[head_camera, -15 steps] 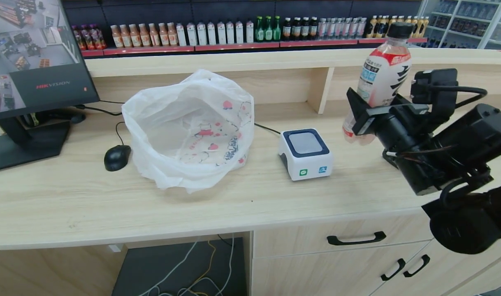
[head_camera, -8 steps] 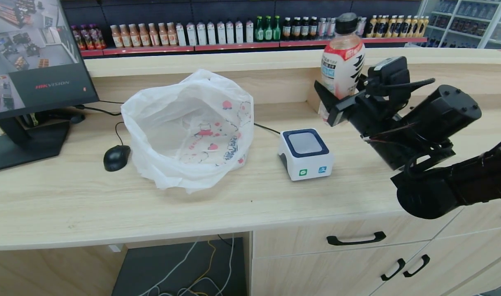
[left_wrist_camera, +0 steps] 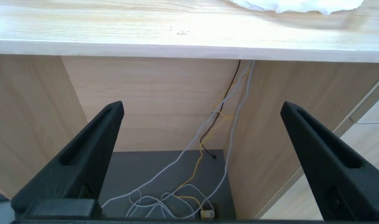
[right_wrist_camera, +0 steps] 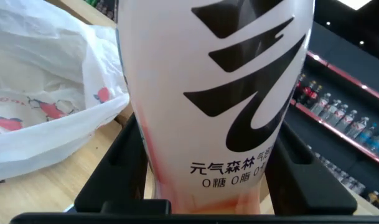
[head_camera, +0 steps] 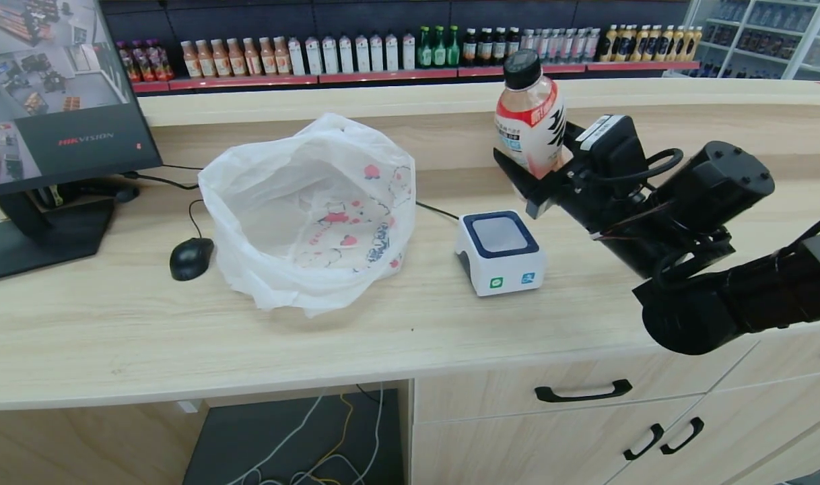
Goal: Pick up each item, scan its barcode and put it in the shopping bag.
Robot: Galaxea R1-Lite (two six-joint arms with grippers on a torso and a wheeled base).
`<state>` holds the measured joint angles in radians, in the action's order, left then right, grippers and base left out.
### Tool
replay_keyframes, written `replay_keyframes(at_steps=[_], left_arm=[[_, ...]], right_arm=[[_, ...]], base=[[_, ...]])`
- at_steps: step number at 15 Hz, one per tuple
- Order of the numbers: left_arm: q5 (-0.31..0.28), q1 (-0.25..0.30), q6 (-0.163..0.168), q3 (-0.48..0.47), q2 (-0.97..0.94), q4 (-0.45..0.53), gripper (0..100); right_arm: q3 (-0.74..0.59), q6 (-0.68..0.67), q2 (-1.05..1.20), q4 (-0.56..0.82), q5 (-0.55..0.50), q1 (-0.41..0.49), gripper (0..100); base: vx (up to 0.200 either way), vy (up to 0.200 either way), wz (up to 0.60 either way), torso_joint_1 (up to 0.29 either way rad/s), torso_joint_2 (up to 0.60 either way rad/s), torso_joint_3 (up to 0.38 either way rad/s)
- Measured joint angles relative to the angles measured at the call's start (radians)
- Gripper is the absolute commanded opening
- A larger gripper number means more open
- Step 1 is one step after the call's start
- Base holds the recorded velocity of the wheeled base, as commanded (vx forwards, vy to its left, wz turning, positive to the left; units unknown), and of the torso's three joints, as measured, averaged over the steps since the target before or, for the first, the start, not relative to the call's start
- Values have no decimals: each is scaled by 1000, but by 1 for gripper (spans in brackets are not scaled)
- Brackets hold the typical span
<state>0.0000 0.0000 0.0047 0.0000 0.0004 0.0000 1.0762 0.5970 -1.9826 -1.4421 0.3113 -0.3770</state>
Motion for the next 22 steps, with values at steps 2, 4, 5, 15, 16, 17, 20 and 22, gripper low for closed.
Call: replay_keyframes(at_steps=[2, 4, 5, 15, 16, 17, 20, 22], left_arm=[[0, 0, 0, 0, 0, 0, 100], [0, 0, 0, 0, 0, 0, 100], [0, 0, 0, 0, 0, 0, 100], [0, 0, 0, 0, 0, 0, 100], [0, 0, 0, 0, 0, 0, 100], [0, 0, 0, 0, 0, 0, 100], [0, 0, 0, 0, 0, 0, 100], [0, 0, 0, 0, 0, 0, 100]], right_arm=[[9, 38, 0, 18, 70, 0, 0], [11, 116, 0, 59, 165, 0, 0], [11, 147, 0, 76, 192, 0, 0], [18, 320, -36, 83, 384, 24, 0], [18, 327, -38, 84, 390, 26, 0], [14, 341, -39, 83, 411, 26, 0], [6, 363, -39, 81, 445, 26, 0], [3, 376, -41, 81, 459, 26, 0]], base=[[0, 0, 0, 0, 0, 0], [0, 0, 0, 0, 0, 0], [0, 0, 0, 0, 0, 0], [0, 0, 0, 0, 0, 0], [0, 0, 0, 0, 0, 0], [0, 0, 0, 0, 0, 0], [0, 0, 0, 0, 0, 0], [0, 0, 0, 0, 0, 0]])
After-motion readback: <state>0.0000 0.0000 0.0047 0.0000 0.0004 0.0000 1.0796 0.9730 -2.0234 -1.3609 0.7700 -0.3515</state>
